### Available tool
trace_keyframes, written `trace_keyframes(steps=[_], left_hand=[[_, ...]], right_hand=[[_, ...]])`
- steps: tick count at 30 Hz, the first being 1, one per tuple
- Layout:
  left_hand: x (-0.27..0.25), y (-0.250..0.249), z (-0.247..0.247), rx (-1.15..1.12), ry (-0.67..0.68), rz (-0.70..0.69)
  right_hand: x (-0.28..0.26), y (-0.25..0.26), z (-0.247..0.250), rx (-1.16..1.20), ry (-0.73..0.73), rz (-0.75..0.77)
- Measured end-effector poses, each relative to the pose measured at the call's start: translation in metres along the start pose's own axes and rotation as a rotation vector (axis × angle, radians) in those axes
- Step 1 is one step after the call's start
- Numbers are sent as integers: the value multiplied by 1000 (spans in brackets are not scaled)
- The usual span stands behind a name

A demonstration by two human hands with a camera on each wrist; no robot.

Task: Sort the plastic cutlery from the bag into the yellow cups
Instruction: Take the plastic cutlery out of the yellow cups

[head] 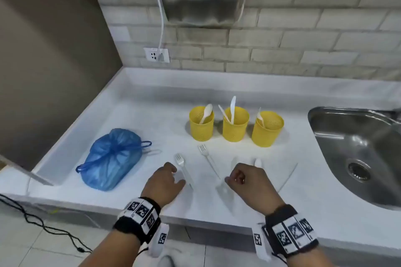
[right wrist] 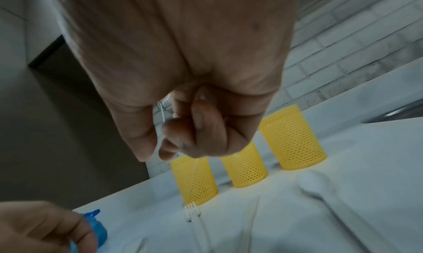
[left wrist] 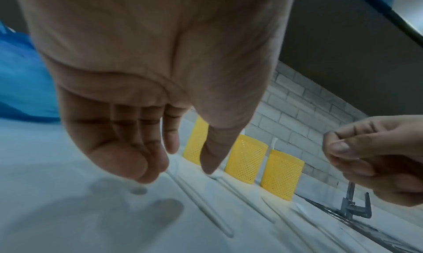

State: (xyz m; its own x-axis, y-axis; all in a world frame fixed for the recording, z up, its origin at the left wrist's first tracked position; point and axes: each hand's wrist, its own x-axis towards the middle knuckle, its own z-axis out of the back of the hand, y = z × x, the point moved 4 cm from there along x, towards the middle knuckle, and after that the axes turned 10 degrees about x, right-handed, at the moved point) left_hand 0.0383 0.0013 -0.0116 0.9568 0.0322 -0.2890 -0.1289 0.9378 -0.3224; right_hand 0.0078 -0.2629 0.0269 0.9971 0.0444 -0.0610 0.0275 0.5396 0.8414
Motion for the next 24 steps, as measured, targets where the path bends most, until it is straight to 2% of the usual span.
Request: trace_keyframes(steps=[6, 11, 24], left_hand=[[25, -8, -10, -33, 23, 54], [32, -14, -16, -67, 25, 41], [36, -17, -11, -56, 36, 64]], right_hand=[[34, 1, -42, -56, 27, -45], [57, -2, -69, -170, 56, -93], [81, 0, -99, -550, 40, -209]])
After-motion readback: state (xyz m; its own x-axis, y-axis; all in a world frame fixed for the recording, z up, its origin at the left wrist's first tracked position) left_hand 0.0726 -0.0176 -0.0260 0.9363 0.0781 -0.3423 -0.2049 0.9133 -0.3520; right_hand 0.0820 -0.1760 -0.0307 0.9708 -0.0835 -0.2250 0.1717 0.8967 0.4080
